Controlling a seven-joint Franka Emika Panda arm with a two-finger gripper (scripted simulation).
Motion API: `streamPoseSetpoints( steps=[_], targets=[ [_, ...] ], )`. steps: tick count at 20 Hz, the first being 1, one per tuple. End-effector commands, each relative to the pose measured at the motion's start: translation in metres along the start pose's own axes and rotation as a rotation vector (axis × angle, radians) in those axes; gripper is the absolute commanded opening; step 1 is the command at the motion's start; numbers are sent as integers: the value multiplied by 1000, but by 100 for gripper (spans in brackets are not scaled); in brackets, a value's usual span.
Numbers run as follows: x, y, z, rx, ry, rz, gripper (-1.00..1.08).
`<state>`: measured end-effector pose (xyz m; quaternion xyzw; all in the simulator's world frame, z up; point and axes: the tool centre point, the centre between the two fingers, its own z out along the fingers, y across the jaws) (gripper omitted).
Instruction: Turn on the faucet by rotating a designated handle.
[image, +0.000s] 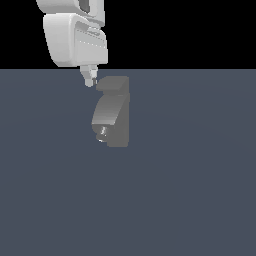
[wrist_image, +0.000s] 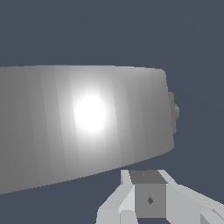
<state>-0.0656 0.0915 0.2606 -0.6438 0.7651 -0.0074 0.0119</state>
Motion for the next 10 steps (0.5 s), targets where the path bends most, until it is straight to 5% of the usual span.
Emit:
streamPoseSetpoints(
  steps=[1, 10],
  targets=[
    [30, -1, 7, -15, 5, 33, -100],
    [78, 6, 11, -26, 9, 36, -100]
  ],
)
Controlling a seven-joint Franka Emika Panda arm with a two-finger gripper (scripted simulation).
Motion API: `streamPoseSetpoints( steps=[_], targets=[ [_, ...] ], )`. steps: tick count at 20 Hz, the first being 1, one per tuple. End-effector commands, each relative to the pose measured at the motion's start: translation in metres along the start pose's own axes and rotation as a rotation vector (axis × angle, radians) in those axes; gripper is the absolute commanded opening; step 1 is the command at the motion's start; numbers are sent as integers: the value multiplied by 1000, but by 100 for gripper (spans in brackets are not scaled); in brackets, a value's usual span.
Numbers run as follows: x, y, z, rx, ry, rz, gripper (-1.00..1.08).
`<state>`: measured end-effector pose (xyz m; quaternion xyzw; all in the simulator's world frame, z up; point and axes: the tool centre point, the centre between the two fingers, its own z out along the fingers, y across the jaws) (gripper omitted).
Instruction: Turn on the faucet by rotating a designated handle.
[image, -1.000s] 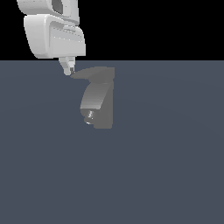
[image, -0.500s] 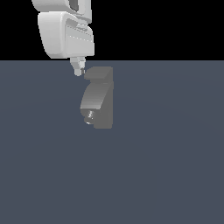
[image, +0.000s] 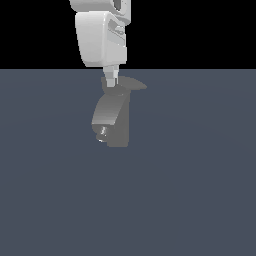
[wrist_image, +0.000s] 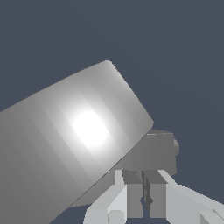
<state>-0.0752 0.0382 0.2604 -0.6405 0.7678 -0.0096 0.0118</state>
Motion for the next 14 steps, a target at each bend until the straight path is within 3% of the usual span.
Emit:
streamPoseSetpoints(
  steps=[1, 2, 14],
  targets=[
    [24, 5, 12, -30, 6, 28, -100],
    [4, 0, 0, 0, 1, 2, -100],
    [57, -37, 7, -15, 4, 16, -100]
  ],
)
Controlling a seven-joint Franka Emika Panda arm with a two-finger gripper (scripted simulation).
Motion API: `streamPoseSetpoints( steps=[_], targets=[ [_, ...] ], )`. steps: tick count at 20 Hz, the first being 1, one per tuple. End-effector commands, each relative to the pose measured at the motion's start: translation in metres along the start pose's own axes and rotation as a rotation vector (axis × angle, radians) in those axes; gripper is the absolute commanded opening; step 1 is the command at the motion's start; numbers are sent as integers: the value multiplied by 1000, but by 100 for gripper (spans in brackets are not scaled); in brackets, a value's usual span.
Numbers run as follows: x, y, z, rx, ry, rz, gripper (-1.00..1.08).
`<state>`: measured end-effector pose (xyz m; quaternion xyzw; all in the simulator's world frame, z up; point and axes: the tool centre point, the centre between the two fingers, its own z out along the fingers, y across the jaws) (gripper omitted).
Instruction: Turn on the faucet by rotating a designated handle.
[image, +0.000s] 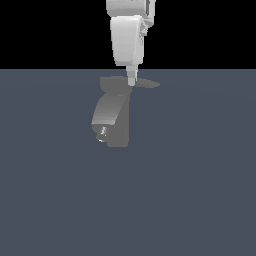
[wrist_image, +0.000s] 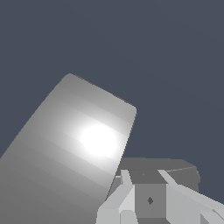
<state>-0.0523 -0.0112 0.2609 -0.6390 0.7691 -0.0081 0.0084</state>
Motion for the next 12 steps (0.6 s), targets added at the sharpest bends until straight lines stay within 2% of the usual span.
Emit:
streamPoseSetpoints(
  steps=[1, 12],
  targets=[
    [17, -9, 7, -10, 1, 13, -100],
    [57, -37, 13, -22, 3, 23, -100]
  ],
)
